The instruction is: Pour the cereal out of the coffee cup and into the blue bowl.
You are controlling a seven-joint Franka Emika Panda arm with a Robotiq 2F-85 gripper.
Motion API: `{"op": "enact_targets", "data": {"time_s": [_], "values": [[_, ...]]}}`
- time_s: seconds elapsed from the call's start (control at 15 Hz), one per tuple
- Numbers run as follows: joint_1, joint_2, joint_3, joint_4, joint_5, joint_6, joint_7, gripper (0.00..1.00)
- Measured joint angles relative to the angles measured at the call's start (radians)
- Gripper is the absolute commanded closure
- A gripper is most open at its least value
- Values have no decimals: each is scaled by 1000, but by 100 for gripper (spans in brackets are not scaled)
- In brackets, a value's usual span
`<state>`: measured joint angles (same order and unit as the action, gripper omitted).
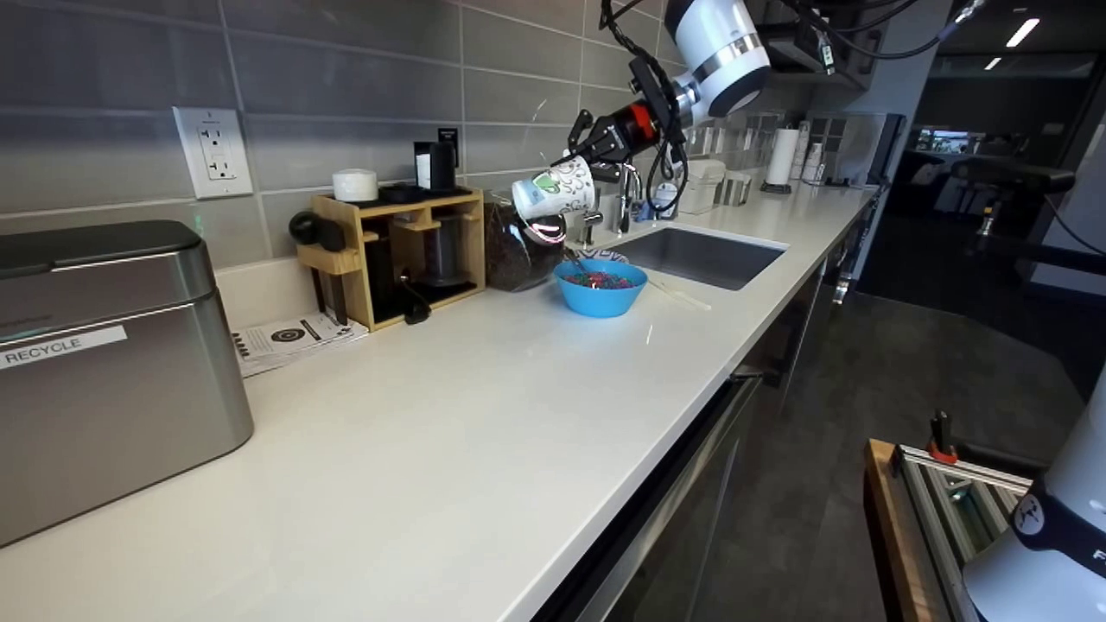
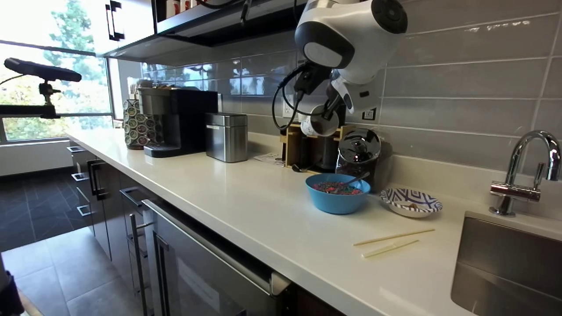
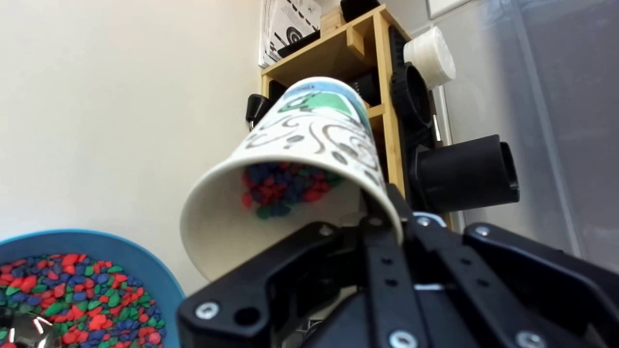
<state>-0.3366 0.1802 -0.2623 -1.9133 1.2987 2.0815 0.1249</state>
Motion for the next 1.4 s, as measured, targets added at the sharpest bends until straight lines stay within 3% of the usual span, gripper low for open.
{"op": "enact_targets", "data": {"time_s": [0.27,0.67,1.0,1.4], "values": [[-1,11,-3,3,-1,-23,12,100],[-50,77,-31,55,30,-225,38,100],[-110,168,-40,132,114,-388,68,100],[-130,274,-36,214,212,-442,98,100]]}}
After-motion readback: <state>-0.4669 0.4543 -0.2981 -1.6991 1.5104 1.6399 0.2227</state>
